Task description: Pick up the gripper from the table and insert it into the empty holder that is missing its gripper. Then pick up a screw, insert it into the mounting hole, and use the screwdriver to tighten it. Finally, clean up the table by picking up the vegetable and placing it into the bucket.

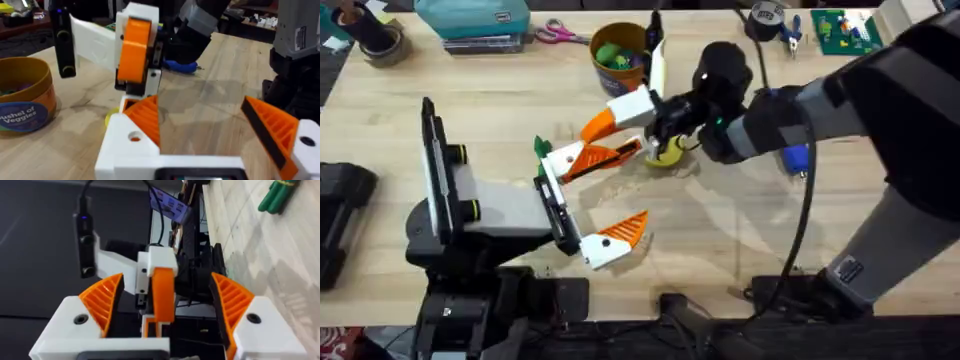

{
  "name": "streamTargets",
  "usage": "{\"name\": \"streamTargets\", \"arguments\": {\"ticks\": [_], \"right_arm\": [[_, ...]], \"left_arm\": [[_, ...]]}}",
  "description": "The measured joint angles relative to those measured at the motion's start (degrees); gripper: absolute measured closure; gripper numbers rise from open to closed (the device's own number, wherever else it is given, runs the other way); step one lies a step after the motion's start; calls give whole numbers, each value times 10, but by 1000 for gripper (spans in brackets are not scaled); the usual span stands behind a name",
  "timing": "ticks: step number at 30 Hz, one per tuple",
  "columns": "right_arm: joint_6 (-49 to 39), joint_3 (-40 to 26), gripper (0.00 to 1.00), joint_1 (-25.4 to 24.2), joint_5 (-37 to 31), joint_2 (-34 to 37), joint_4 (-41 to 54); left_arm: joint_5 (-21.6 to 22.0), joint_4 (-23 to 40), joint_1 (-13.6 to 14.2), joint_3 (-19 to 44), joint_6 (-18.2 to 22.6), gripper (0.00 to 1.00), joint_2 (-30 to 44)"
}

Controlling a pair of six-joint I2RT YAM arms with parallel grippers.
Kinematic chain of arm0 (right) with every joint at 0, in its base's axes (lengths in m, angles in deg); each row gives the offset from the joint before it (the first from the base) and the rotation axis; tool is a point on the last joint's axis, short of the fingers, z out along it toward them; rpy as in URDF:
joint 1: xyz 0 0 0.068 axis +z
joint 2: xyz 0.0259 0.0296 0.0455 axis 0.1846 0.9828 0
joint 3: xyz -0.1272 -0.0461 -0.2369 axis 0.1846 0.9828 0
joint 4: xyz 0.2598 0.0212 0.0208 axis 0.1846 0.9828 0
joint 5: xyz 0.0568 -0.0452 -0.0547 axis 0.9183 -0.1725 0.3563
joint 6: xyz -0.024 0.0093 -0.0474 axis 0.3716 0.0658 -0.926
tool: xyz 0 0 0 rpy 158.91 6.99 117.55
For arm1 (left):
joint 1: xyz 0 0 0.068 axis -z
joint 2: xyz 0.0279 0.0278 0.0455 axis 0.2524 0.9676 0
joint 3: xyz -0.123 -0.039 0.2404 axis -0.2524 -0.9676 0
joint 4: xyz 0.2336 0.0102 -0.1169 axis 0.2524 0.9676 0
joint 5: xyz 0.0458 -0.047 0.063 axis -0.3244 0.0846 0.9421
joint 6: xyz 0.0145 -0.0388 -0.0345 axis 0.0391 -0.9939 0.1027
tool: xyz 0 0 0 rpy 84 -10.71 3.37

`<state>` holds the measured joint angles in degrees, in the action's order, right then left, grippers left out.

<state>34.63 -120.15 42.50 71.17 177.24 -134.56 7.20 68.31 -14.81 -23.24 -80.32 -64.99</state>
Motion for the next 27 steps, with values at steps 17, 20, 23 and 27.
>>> {"name": "streamTargets", "arguments": {"ticks": [17, 20, 23, 27], "right_arm": [[-254, -2, 6, -168, 25, -151, 457], [-375, -12, 6, -189, -13, -197, 628], [-491, -41, 6, -211, -69, -248, 798], [-649, -111, 6, -235, -183, -317, 1031]], "left_arm": [[0, 0, 0, 0, 0, 15, 0], [0, 0, 0, 0, 0, 16, 0], [0, 0, 0, 0, 0, 15, 0], [0, 0, 0, 0, 0, 15, 0]]}}
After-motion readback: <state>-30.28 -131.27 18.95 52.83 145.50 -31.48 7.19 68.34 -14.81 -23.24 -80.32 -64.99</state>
